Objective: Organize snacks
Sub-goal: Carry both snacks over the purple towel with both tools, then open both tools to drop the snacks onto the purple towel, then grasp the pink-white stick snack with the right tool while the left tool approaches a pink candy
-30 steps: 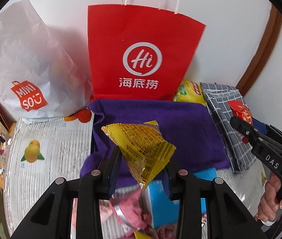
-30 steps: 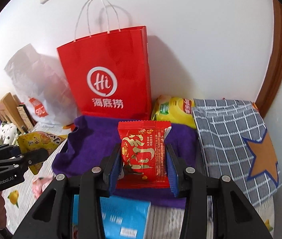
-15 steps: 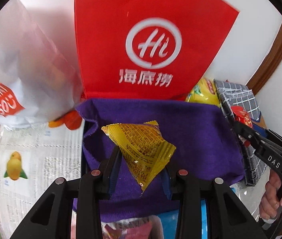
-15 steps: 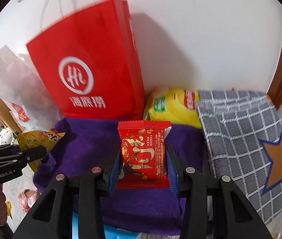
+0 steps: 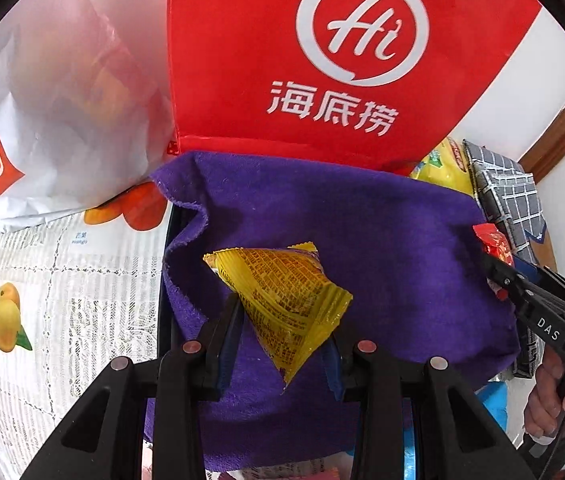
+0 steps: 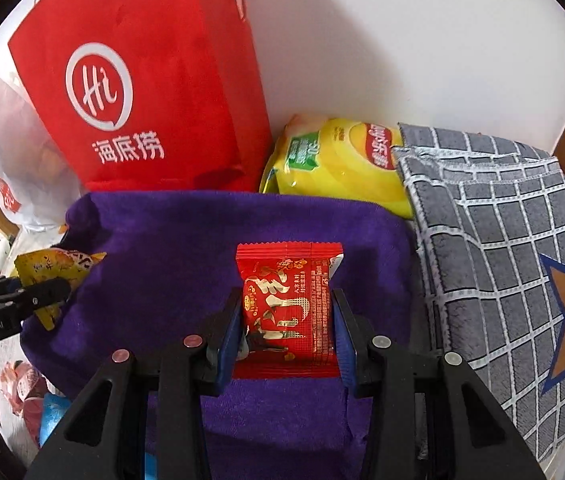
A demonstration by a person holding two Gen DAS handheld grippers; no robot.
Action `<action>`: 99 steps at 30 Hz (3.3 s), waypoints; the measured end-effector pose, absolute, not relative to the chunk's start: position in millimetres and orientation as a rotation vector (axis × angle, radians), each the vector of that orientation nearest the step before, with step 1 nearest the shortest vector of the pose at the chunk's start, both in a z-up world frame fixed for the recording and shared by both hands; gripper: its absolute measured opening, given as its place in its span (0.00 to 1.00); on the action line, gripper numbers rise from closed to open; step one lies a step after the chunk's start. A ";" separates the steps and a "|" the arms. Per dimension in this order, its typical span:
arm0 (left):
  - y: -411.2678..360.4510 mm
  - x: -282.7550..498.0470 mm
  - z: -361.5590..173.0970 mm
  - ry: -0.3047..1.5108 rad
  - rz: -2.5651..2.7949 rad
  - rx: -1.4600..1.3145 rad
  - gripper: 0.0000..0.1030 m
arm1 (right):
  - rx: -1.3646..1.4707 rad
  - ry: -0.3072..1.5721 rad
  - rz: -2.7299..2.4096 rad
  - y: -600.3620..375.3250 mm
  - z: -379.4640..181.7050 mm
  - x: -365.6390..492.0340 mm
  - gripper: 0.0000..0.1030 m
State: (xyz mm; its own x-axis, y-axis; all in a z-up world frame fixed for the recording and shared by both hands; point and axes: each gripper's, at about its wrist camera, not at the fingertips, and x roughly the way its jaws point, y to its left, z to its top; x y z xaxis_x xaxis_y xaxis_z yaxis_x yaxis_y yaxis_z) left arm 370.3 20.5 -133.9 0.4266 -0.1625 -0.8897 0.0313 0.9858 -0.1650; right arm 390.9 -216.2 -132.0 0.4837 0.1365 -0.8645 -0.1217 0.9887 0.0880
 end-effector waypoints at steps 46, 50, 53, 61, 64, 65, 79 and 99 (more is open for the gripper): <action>-0.4 365.7 -125.8 1.127 -0.179 -0.061 0.56 | 0.000 1.035 0.128 -213.3 -110.9 387.2 0.61; -0.4 352.9 -104.7 1.080 -0.181 -0.053 0.56 | -0.015 0.992 0.096 -208.6 -90.1 370.6 0.74; 0.0 341.6 -88.8 1.043 -0.174 -0.048 0.56 | -0.024 0.972 0.061 -208.9 -74.3 352.2 0.79; -1.6 304.5 -50.7 0.970 -0.175 -0.040 0.56 | -0.046 0.916 -0.036 -217.7 -50.5 305.0 0.79; 2.5 288.8 -44.8 0.956 -0.185 -0.057 0.56 | -0.095 0.887 -0.041 -217.9 -43.3 283.8 0.79; 4.2 280.8 -42.9 0.950 -0.177 -0.057 0.56 | -0.096 0.882 -0.038 -217.5 -41.6 277.4 0.79; 30.0 197.9 -31.3 0.896 -0.097 -0.053 0.56 | 0.064 0.895 0.019 -225.3 -30.4 208.5 0.79; 68.8 158.5 -38.7 0.906 -0.080 -0.178 0.67 | 0.104 0.989 0.039 -233.4 -73.1 183.6 0.66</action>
State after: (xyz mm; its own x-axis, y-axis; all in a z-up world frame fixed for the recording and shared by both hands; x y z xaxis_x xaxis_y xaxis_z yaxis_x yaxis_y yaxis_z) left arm 158.5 68.8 -38.7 0.6152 -0.1440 -0.7751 -0.0062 0.9823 -0.1874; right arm 183.6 -233.4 -73.1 0.5490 0.0804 -0.8320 0.0139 0.9943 0.1052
